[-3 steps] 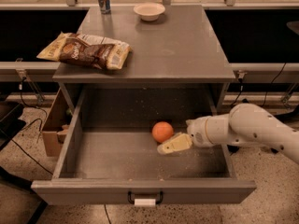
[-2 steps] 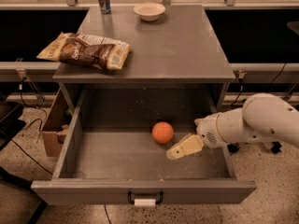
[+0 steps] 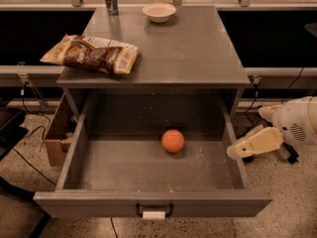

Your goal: Place orange into top drawer

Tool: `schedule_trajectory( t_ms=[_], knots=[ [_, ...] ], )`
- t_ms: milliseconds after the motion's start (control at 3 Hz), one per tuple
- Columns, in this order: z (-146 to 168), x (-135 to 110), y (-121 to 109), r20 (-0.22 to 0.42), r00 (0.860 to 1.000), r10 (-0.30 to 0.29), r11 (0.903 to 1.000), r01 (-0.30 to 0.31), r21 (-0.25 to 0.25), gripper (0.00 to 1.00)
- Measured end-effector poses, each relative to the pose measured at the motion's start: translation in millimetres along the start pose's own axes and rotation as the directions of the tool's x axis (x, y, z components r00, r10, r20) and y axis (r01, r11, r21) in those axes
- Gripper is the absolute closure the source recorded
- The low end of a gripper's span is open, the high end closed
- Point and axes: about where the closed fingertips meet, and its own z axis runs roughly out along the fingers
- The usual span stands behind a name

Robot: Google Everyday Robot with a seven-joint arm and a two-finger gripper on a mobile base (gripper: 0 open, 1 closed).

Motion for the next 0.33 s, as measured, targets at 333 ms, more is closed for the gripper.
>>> schedule_trajectory(
  t_ms=[333],
  knots=[
    [-69.8,0.4,-7.9,0.205,0.972,0.118,0.9841,-0.142,0.106,0.0]
  ],
)
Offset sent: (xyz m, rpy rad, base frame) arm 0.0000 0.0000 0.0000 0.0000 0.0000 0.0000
